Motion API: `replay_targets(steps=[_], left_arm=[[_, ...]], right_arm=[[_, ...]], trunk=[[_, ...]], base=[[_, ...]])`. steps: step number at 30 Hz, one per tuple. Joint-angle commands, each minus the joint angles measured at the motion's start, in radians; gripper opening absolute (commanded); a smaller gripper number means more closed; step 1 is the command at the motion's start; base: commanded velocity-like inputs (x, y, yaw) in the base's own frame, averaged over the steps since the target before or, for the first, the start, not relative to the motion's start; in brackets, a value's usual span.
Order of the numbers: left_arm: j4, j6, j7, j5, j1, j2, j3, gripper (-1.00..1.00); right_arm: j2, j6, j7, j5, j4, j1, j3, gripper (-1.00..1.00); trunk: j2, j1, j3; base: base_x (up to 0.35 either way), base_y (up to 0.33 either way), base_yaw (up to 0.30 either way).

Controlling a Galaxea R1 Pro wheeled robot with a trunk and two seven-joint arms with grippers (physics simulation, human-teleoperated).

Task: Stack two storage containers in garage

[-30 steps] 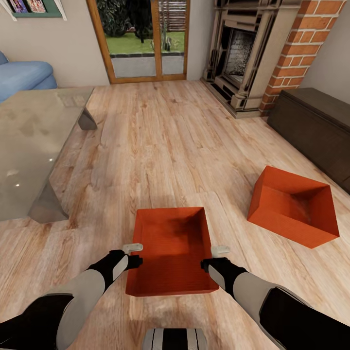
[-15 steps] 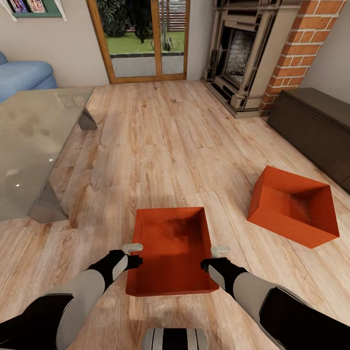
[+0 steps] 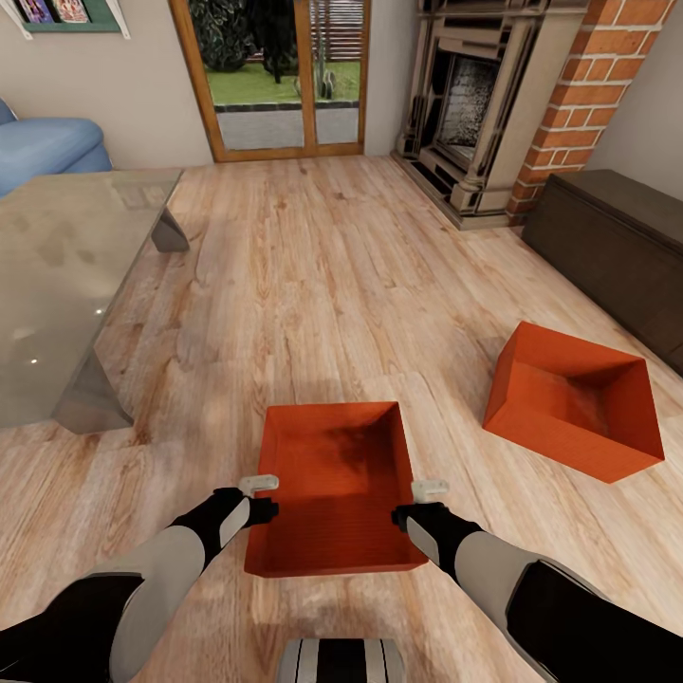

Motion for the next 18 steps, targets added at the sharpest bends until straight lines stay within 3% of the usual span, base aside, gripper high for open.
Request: replay_targets(steps=[1, 18], left_arm=[[-0.002, 0.005, 0.006, 0.010, 0.000, -0.001, 0.002, 1.00], [0.000, 0.014, 0.005, 0.012, 0.000, -0.001, 0.005, 1.00]], right_arm=[[0.000, 0.006, -0.006, -0.006, -0.002, 0.000, 0.008, 1.00], [0.000, 0.006, -0.006, -0.006, -0.002, 0.000, 0.008, 1.00]], trunk=[[0.000, 0.000, -0.001], [0.000, 0.000, -0.001]], base=[[0.000, 0.000, 0.000], [0.000, 0.000, 0.000]])
